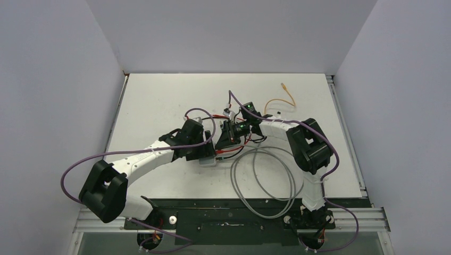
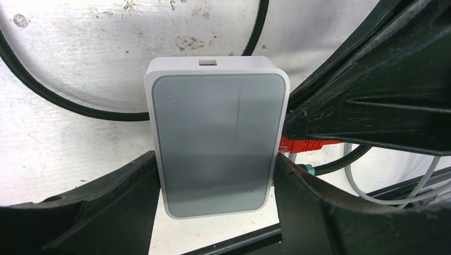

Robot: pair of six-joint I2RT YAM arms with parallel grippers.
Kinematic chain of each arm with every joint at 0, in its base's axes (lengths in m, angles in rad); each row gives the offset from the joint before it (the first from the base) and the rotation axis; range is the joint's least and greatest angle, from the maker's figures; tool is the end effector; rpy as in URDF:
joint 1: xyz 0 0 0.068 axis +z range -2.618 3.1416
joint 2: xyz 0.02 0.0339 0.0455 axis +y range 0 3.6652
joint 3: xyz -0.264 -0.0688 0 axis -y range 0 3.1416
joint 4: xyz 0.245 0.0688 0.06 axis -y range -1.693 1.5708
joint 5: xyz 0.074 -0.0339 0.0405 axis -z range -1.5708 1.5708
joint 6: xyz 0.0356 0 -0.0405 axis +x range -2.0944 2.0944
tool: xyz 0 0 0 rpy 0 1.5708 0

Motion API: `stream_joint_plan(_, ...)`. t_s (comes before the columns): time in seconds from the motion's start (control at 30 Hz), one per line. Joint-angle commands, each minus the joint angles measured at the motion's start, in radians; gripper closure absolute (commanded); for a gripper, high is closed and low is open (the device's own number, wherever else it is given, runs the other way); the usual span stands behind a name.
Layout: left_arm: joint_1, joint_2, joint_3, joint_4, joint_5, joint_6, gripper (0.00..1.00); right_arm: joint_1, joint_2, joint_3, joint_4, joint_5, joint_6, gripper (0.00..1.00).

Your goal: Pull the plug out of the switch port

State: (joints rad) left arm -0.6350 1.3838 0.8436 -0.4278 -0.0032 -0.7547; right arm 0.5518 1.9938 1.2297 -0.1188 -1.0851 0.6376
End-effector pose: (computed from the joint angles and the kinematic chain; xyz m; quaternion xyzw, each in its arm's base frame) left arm 0.2207 -0.1625 0.2081 -0.0576 0.9532 -0.1889 0.2290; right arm 0.3278 0.2388 0.1580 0.1394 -0.8130 -0.5644 0.0331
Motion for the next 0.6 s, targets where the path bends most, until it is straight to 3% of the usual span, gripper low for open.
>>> stream_joint_plan(0.0, 0.03, -0.05, 0.0, 0.046, -0.031, -0.02, 1.0, 0.005, -0.02, 0.014, -0.038, 0.048, -0.061, 0.95)
stream_joint_plan(0.57, 0.078, -0.063, 0.005, -0.106, -0.131, -0.009, 1.0, -0.051, -0.082, 0.011, -0.054, 0.03, -0.082, 0.95)
